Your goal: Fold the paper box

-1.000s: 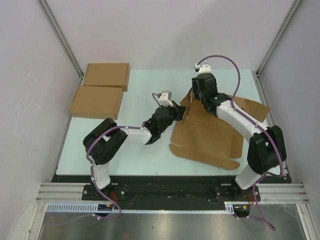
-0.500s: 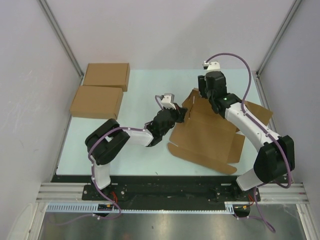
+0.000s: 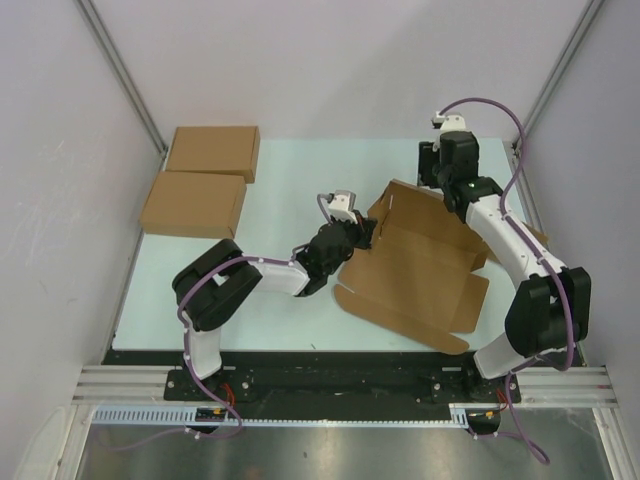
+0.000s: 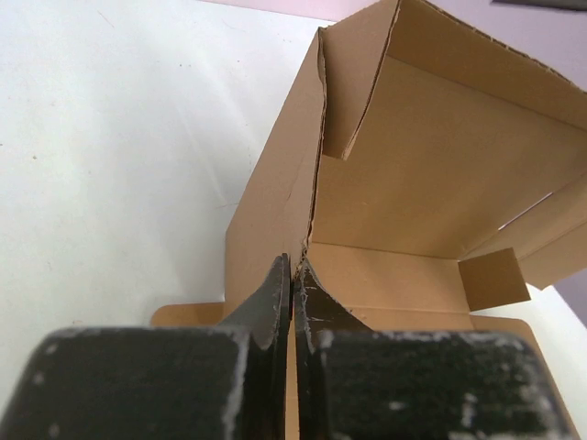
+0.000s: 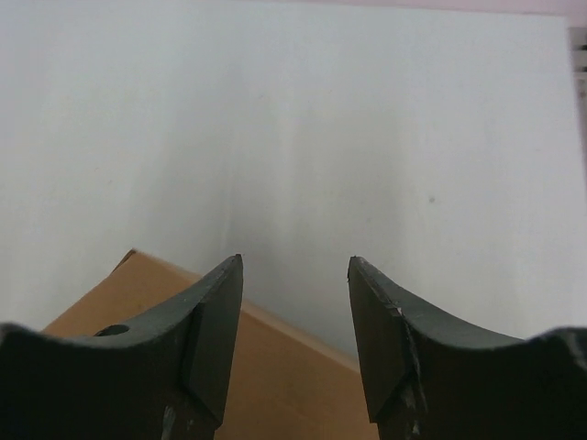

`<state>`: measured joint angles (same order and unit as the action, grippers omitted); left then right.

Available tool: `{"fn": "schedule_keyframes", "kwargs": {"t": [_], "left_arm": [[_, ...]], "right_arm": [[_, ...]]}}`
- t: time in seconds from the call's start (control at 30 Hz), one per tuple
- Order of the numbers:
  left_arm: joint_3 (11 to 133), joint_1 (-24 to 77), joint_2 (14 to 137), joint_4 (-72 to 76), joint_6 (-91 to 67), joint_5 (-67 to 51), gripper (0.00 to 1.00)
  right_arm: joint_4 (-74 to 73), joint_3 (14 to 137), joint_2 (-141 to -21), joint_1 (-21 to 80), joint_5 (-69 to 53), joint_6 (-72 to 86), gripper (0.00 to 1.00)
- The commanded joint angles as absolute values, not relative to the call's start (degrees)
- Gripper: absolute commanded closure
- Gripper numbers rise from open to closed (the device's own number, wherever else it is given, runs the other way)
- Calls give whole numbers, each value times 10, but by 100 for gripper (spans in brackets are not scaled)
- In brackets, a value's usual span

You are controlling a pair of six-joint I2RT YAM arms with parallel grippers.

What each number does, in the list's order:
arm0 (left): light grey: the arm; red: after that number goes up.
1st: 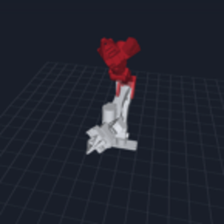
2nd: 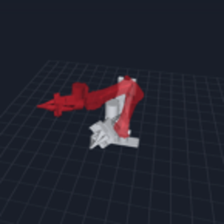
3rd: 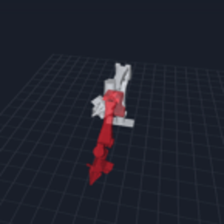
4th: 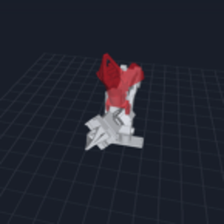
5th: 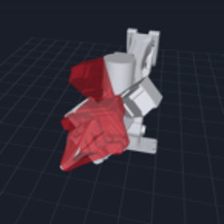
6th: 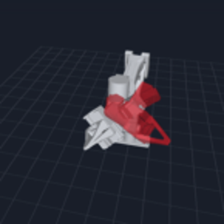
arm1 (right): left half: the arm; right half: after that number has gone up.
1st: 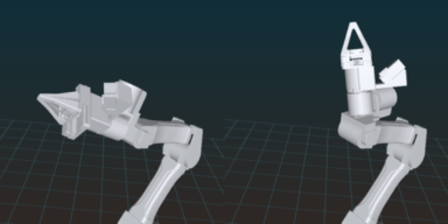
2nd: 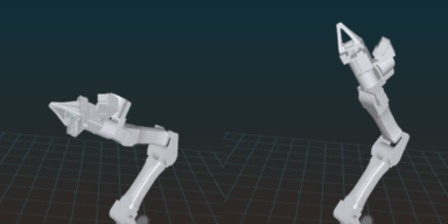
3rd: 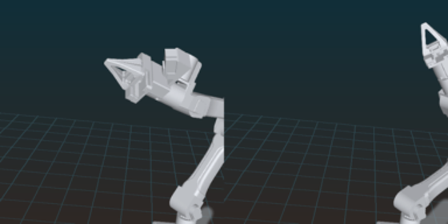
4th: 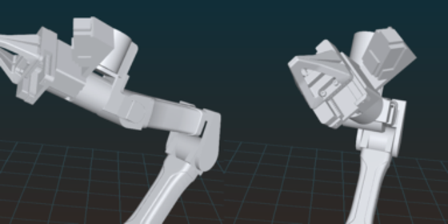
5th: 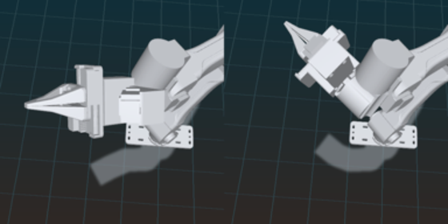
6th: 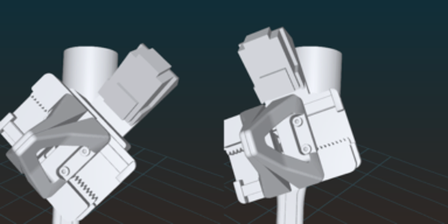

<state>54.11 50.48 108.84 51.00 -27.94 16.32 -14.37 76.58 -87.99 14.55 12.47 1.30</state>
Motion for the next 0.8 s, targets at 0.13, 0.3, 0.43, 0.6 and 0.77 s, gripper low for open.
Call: {"fn": "schedule_keyframes", "kwargs": {"t": [0.13,0.3,0.43,0.6,0.77], "left_arm": [[541,515,1085,512,-249,189,100],[534,516,1078,508,-233,202,100],[535,515,1073,506,-224,206,100],[535,515,1070,501,-221,208,100],[537,515,1069,495,-226,207,99]], "right_arm": [[-203,758,-883,147,-36,2,44],[-203,739,-877,147,-84,-23,43],[-206,730,-883,148,-89,-26,43],[-207,723,-882,150,-86,-32,44],[-202,715,-882,149,-82,-33,44]]}}
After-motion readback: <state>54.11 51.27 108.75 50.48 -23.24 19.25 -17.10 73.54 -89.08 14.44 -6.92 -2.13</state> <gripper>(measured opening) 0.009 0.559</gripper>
